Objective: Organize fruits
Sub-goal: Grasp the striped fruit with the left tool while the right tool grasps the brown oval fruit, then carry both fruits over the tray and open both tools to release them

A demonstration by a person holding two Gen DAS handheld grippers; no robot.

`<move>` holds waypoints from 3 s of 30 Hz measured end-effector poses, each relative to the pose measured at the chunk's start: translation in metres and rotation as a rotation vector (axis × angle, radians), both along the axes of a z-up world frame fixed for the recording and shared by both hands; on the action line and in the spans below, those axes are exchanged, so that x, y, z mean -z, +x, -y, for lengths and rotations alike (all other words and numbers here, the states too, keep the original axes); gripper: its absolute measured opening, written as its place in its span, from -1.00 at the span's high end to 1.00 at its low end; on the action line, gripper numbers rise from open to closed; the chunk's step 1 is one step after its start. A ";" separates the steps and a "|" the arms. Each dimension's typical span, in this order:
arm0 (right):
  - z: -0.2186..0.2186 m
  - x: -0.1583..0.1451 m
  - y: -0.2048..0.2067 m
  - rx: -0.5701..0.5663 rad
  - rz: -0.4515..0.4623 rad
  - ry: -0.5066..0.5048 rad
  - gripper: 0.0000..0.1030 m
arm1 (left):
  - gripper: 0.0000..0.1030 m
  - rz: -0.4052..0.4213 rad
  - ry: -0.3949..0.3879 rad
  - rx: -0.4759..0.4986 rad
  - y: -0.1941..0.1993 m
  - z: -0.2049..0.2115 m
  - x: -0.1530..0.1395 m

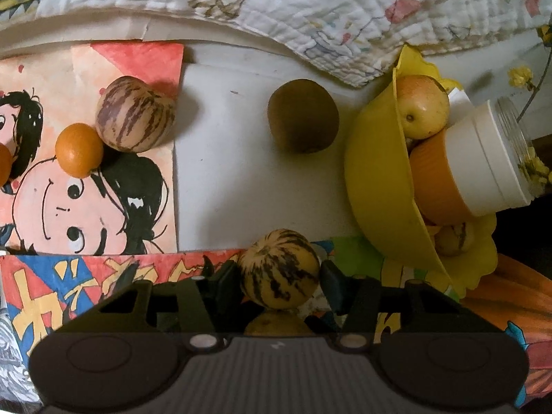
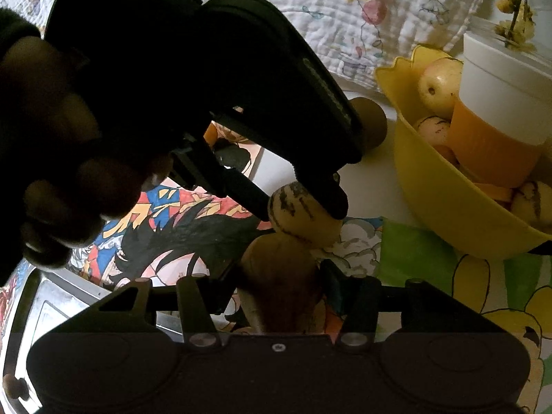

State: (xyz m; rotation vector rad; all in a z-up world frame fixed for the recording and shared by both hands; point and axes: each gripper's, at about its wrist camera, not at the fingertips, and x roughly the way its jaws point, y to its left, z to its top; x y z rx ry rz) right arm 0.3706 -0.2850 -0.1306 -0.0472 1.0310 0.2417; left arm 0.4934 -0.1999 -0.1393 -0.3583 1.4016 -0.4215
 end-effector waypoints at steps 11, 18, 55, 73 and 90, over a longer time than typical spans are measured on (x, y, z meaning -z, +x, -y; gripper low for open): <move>-0.003 -0.007 -0.008 -0.007 0.024 -0.015 -0.04 | -0.08 0.028 -0.079 -0.112 -0.012 -0.051 -0.018; -0.014 -0.017 -0.015 -0.005 0.061 -0.016 -0.04 | -0.08 0.057 -0.109 -0.219 -0.041 -0.099 -0.036; -0.122 -0.038 -0.117 -0.218 -0.070 0.006 -0.04 | -0.09 0.058 0.022 -0.227 -0.234 -0.230 -0.030; -0.122 -0.017 -0.137 -0.194 -0.141 0.010 -0.05 | -0.10 0.063 0.119 -0.184 -0.249 -0.216 -0.024; -0.109 -0.042 -0.155 -0.143 -0.101 0.025 -0.32 | -0.57 0.070 0.084 -0.214 -0.272 -0.224 -0.044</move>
